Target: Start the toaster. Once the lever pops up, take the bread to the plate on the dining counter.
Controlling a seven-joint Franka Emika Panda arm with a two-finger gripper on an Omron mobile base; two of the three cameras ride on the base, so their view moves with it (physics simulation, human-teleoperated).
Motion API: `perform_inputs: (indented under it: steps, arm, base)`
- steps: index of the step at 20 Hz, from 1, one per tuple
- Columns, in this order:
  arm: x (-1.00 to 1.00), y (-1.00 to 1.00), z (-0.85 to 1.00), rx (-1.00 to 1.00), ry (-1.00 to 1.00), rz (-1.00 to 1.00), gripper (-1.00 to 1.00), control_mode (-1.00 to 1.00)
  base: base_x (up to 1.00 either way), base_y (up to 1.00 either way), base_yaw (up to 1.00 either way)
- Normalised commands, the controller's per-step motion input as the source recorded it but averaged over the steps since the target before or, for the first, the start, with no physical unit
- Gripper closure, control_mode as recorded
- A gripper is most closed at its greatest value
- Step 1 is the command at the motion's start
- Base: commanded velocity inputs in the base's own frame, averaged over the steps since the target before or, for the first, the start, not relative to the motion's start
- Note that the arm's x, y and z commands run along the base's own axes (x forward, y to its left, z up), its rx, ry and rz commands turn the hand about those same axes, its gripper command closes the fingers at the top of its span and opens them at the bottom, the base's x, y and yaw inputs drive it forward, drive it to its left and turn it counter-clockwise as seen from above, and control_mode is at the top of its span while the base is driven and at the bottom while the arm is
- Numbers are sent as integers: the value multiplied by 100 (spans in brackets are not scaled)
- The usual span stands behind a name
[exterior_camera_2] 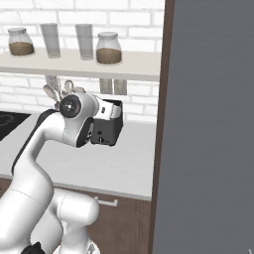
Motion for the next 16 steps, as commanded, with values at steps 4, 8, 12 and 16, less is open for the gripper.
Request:
perform_inputs:
  steps: [4, 8, 12, 16]
  arm:
    - [0, 0, 0, 0, 0, 0, -100, -100]
    - [0, 0, 0, 0, 0, 0, -100, -100]
    - [0, 0, 0, 0, 0, 0, -100, -100]
    - [0, 0, 0, 0, 0, 0, -100, -100]
  base:
    - [0, 0, 0]
    - [0, 0, 0]
    - [0, 0, 0]
    - [0, 0, 0]
